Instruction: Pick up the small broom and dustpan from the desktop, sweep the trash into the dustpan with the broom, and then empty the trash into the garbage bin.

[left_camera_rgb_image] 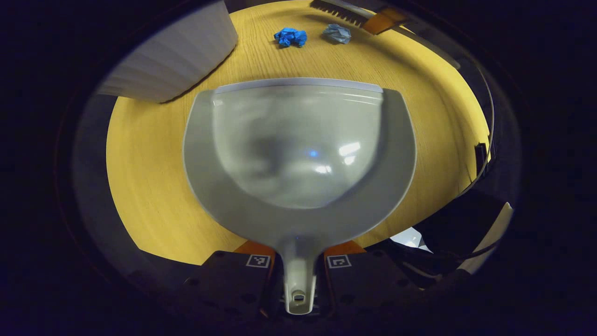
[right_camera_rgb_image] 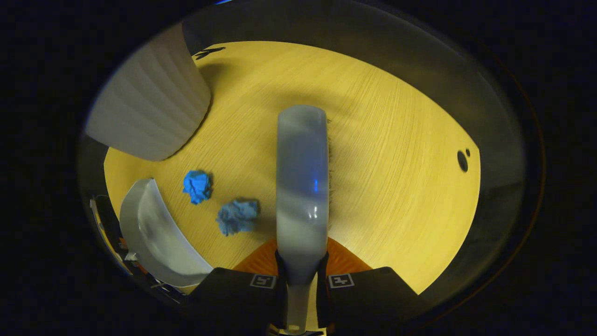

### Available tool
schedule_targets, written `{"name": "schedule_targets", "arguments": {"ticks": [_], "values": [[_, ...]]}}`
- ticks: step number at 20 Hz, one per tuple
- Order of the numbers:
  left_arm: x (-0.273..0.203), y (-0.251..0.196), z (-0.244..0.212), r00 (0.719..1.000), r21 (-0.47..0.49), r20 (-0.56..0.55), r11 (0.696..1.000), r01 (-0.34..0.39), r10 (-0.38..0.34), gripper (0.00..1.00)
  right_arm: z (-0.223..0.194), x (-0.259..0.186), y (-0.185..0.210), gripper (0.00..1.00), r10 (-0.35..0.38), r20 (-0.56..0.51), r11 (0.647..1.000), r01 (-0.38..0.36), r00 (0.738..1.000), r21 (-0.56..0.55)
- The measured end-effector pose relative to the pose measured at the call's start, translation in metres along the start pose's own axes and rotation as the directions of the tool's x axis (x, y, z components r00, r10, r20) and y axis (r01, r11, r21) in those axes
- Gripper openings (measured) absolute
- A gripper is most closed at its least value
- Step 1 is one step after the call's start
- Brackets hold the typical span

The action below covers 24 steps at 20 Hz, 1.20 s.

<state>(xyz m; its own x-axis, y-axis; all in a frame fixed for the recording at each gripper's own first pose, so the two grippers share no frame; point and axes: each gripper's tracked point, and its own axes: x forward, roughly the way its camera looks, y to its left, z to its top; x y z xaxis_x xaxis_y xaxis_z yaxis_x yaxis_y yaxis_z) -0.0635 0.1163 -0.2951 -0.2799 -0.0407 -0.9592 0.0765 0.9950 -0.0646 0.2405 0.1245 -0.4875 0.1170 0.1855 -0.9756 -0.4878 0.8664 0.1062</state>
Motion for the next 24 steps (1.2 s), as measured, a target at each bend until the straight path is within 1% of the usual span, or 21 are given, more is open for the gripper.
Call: {"name": "schedule_targets", "arguments": {"ticks": [1,3,4,5,6,7,8,9,10,11,12,13,14,15,16,17,19,21,22,23,24], "values": [[0.001,0.001,0.001,1.0,0.008,0.002,1.0,-0.003,0.003,0.28,0.012,0.004,-0.008,0.26,-0.017,0.007,0.997,0.017,1.0,-0.072],[0.003,0.003,0.001,1.0,0.046,0.0,0.999,-0.011,0.011,0.28,0.016,0.015,-0.012,0.26,-0.018,-0.021,0.981,0.014,1.0,-0.194],[0.003,0.005,0.003,1.0,0.062,-0.006,0.998,-0.015,0.015,0.28,0.013,0.022,-0.012,0.31,-0.026,-0.05,0.971,0.013,0.998,-0.241],[-0.001,0.009,0.002,1.0,0.078,-0.01,0.997,-0.018,0.019,0.28,0.006,0.026,-0.012,0.26,-0.035,-0.09,0.959,0.008,0.995,-0.282],[-0.001,0.01,0.002,1.0,0.096,-0.017,0.995,-0.022,0.024,0.29,0.008,0.021,-0.012,0.22,-0.047,-0.098,0.947,0.014,0.994,-0.321],[-0.002,0.011,0.003,0.999,0.113,-0.018,0.993,-0.025,0.027,0.28,0.017,0.019,-0.009,0.22,-0.048,-0.072,0.936,0.019,0.996,-0.352],[-0.003,0.011,0.004,0.999,0.126,-0.022,0.992,-0.029,0.032,0.28,0.012,0.021,-0.001,0.23,-0.021,-0.09,0.932,-0.013,0.996,-0.363],[-0.003,0.012,0.003,0.999,0.137,-0.024,0.99,-0.034,0.037,0.28,0.006,0.018,-0.001,0.24,-0.037,-0.112,0.919,-0.01,0.993,-0.395],[-0.004,0.012,0.003,0.999,0.141,-0.027,0.989,-0.037,0.041,0.28,0.004,0.014,0.001,0.26,-0.037,-0.118,0.906,-0.016,0.992,-0.424],[-0.003,0.012,0.003,0.999,0.145,-0.027,0.989,-0.039,0.043,0.29,0.002,0.015,0.006,0.3,-0.02,-0.139,0.896,-0.044,0.99,-0.442],[-0.004,0.012,0.003,0.999,0.152,-0.027,0.988,-0.04,0.045,0.28,-0.002,0.014,0.009,0.22,0.003,-0.165,0.888,-0.078,0.986,-0.454],[-0.004,0.013,0.004,0.999,0.162,-0.025,0.986,-0.042,0.046,0.28,-0.006,0.011,0.013,0.25,0.027,-0.191,0.879,-0.114,0.981,-0.463],[-0.004,0.013,0.004,0.998,0.176,-0.024,0.983,-0.045,0.05,0.28,-0.011,0.007,0.018,0.26,0.039,-0.214,0.868,-0.139,0.976,-0.477],[-0.003,0.014,0.004,0.998,0.186,-0.019,0.981,-0.05,0.055,0.28,-0.018,0.005,0.022,0.3,0.045,-0.234,0.852,-0.16,0.971,-0.499],[-0.003,0.014,0.004,0.998,0.195,-0.013,0.979,-0.056,0.059,0.28,-0.025,0.002,0.026,0.29,0.051,-0.253,0.836,-0.179,0.966,-0.519],[-0.003,0.015,0.003,0.998,0.209,-0.003,0.976,-0.061,0.063,0.29,-0.031,-0.001,0.029,0.26,0.068,-0.28,0.819,-0.214,0.957,-0.533],[-0.003,0.016,-0.003,0.998,0.242,-0.005,0.968,-0.065,0.068,0.28,-0.059,-0.007,0.047,0.24,0.142,-0.353,0.774,-0.326,0.925,-0.542],[-0.003,0.018,0.0,0.997,0.271,-0.008,0.96,-0.068,0.073,0.28,-0.077,-0.011,0.056,0.28,0.227,-0.421,0.723,-0.442,0.878,-0.531],[-0.002,0.018,0.001,0.997,0.276,-0.003,0.958,-0.07,0.074,0.28,-0.085,-0.014,0.062,0.26,0.282,-0.45,0.702,-0.502,0.847,-0.505],[-0.002,0.019,-0.001,0.997,0.28,-0.006,0.957,-0.072,0.077,0.28,-0.093,-0.018,0.069,0.28,0.346,-0.485,0.684,-0.57,0.803,-0.456],[-0.001,0.019,-0.001,0.997,0.28,-0.003,0.957,-0.073,0.077,0.28,-0.103,-0.021,0.074,0.27,0.402,-0.516,0.666,-0.629,0.756,-0.403]]}}
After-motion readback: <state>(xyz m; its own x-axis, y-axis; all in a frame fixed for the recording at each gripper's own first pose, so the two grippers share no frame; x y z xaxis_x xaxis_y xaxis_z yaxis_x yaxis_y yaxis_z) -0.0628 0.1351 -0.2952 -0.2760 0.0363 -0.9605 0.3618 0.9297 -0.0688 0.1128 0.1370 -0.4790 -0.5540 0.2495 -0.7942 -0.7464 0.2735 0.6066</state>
